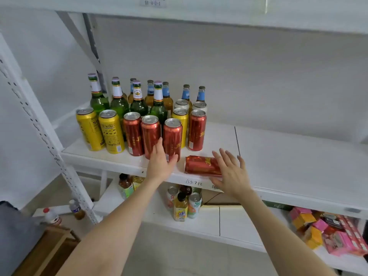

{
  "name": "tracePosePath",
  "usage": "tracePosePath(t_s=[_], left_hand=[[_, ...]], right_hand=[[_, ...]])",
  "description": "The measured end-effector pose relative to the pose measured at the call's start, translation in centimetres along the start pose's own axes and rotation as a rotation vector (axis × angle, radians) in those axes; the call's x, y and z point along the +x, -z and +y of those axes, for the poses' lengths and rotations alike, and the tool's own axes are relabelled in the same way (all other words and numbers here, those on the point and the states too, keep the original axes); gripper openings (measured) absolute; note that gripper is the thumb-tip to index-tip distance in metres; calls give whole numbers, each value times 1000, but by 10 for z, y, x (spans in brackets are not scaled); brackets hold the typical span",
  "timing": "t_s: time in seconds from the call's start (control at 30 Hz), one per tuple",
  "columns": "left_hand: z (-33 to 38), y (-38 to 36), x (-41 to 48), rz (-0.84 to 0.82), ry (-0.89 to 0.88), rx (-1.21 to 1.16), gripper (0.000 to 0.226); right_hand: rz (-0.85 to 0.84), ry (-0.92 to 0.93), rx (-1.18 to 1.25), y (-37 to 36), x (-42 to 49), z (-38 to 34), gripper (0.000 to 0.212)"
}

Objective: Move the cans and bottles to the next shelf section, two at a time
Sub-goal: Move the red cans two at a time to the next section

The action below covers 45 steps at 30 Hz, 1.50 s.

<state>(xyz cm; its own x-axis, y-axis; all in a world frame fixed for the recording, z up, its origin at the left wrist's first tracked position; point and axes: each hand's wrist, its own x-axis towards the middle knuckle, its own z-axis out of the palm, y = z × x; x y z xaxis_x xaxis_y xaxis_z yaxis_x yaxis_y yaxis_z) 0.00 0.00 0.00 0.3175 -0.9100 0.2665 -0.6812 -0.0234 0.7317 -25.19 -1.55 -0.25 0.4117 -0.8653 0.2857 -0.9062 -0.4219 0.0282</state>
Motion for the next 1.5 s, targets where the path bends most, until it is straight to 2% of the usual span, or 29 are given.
tracePosePath(t_s=[0.23,0.3,0.4,0.63,0.73,0.87,1.0,1.17,1.3,1.5], left_hand=[[-5,-28,28,55,83,-183,81],[-3,-33,37,71,97,-229,80],[0,-38,46,81,130,-275,77],[7,-33,51,98,160,-263,72],[12,-28,47,87,176,-275,70],[16,-21,38,56,207,-307,69],[25,-7,27,9,193,-348,67],[33,17,11,-107,211,-527,62],[36,33,-3,-203,253,-704,63],[40,52,-22,-286,250,-734,60]], right_hand=[[-38,100,20,-25,32,10,88],[-94,115,14,-23,43,15,84],[-133,109,69,-21,52,18,79],[-123,29,150,-19,46,26,82],[-119,-89,396,-10,38,30,88],[-41,-280,866,7,29,30,62],[-33,-462,1280,22,17,20,46],[-36,-656,1710,34,-3,0,64],[4,-714,1828,43,-17,-11,67],[77,-788,1821,59,-34,-28,72]])
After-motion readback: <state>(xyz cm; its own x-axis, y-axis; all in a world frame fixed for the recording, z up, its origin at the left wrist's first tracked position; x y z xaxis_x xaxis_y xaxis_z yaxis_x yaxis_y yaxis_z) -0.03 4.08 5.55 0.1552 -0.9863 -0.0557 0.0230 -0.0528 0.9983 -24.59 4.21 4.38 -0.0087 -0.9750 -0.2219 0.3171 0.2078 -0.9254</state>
